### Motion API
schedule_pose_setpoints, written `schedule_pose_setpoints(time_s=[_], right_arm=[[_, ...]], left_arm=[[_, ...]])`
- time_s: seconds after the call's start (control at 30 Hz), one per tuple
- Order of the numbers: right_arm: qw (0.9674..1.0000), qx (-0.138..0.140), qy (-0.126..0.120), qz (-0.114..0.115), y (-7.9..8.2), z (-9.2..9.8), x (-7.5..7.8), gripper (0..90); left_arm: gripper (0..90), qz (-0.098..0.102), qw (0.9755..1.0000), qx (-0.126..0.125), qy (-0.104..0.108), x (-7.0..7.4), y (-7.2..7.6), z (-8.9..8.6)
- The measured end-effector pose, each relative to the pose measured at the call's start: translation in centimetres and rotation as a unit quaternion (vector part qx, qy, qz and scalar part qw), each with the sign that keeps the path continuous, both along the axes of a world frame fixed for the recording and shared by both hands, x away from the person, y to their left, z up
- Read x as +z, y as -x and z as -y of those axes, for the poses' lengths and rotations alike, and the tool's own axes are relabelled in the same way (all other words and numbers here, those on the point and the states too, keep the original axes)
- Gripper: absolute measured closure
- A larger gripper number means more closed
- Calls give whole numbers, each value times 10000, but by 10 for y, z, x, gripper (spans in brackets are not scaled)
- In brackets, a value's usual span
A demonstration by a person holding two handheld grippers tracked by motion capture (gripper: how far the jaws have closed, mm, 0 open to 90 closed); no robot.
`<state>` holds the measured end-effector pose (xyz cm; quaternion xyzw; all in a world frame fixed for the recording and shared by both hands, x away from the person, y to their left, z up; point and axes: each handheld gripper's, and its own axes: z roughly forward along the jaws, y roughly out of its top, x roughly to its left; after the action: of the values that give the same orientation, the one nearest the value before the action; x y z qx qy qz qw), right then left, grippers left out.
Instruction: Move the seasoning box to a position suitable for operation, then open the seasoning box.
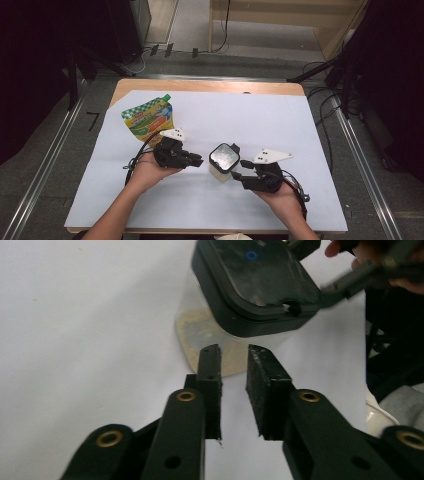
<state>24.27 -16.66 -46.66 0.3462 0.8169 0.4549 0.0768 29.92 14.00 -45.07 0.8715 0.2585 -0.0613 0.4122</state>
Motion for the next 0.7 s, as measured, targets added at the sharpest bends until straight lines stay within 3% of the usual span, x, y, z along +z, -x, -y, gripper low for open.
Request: schedule_pose_setpoints(time_s=[0.03, 0.07, 0.2, 0.23, 0.5, 0.7], right_arm=[[10000, 0, 0, 0, 0, 0, 0, 544], [10000, -50, -63, 9, -4, 7, 2, 631], [9999, -81, 48, 59, -11, 9, -1, 738], [10000, -43, 22, 21, -16, 10, -3, 888], [9998, -139, 126, -16, -30, 9, -7, 900], [9996, -86, 245, 58, -37, 6, -13, 900]], left_arm=[[820, 0, 10000, 0, 0, 0, 0, 0], [838, -7, 10000, -42, 30, 0, 1, 2], [870, 58, 9999, -158, -8, -1, 4, 9], [873, 36, 9997, -238, -69, -3, 5, 12], [869, -41, 9997, -225, -64, -11, 6, 20], [857, 17, 9998, -170, -87, -15, 8, 25]])
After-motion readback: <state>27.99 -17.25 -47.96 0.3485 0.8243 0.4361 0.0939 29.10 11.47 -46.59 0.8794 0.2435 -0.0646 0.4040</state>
